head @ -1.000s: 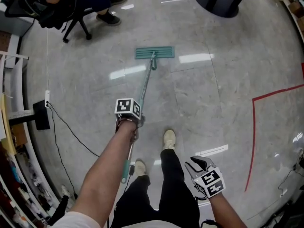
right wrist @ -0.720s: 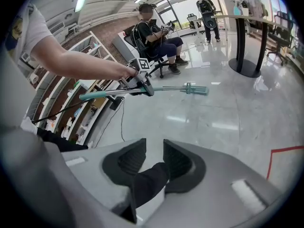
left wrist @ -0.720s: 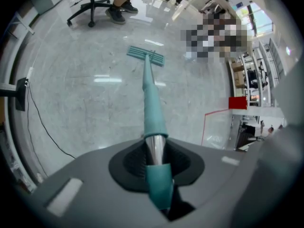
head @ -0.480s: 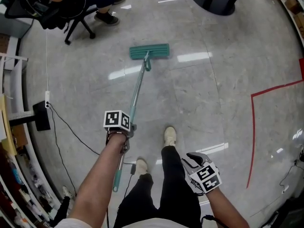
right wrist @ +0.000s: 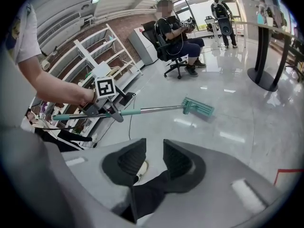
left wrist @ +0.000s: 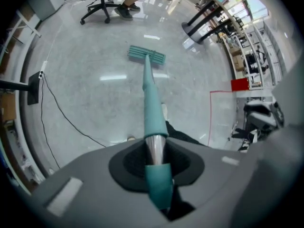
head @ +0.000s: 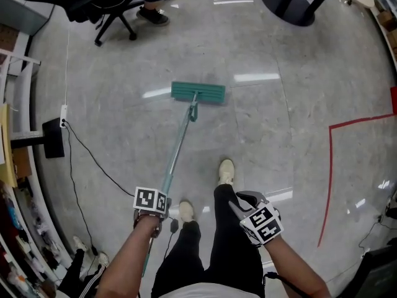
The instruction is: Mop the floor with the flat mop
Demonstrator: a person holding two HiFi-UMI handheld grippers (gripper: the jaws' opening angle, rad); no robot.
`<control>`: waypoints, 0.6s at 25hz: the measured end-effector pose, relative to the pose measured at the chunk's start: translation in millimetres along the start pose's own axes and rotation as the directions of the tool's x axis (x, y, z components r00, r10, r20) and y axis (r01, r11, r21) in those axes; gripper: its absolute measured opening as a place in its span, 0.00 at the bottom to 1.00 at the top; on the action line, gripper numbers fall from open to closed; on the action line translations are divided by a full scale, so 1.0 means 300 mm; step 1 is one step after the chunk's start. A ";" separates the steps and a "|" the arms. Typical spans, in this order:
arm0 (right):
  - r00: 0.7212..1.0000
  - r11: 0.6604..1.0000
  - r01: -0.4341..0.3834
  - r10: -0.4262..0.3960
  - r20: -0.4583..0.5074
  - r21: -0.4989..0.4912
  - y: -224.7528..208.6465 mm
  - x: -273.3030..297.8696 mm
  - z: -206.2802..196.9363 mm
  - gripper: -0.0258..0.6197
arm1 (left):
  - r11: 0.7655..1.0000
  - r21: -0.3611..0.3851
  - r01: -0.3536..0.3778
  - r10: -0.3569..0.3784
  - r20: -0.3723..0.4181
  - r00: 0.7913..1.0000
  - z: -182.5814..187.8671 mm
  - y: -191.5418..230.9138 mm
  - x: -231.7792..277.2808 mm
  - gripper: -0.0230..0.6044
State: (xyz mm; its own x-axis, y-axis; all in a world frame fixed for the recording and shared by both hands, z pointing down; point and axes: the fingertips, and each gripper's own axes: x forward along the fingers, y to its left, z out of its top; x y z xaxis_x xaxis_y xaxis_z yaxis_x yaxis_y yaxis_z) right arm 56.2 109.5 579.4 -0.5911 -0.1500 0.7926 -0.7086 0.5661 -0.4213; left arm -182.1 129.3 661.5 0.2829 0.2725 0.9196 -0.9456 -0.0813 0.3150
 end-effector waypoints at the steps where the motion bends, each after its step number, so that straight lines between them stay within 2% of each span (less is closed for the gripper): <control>1: 1.000 1.000 -0.005 0.005 -0.003 -0.009 0.015 0.010 0.004 0.21 | 1.000 -0.001 -0.002 0.002 -0.006 1.000 -0.049 0.012 0.002 0.16; 5: 1.000 0.999 -0.020 0.019 -0.022 -0.029 0.062 0.057 -0.003 0.21 | 1.000 -0.021 0.001 -0.002 -0.037 0.999 -0.239 0.040 0.033 0.16; 8: 0.999 0.999 -0.032 0.031 -0.032 -0.037 0.101 0.080 -0.006 0.21 | 0.999 -0.040 0.005 -0.007 -0.060 0.998 -0.335 0.054 0.067 0.16; 12: 0.998 0.998 -0.046 0.043 -0.048 -0.051 0.124 0.096 -0.024 0.21 | 0.997 -0.071 0.020 -0.025 -0.061 0.998 -0.363 0.051 0.146 0.16; 15: 0.997 0.998 -0.051 0.048 -0.065 -0.045 0.126 0.089 -0.049 0.21 | 0.995 -0.095 0.038 -0.043 -0.048 0.998 -0.337 0.035 0.201 0.16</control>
State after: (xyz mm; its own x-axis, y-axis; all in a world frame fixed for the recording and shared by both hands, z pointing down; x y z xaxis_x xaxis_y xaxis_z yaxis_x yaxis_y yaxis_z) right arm 19.2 138.7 591.2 -0.5980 -0.0694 0.7985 -0.6593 0.6090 -0.4409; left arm -191.3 241.8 696.5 0.3148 0.3216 0.8930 -0.9452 0.0202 0.3259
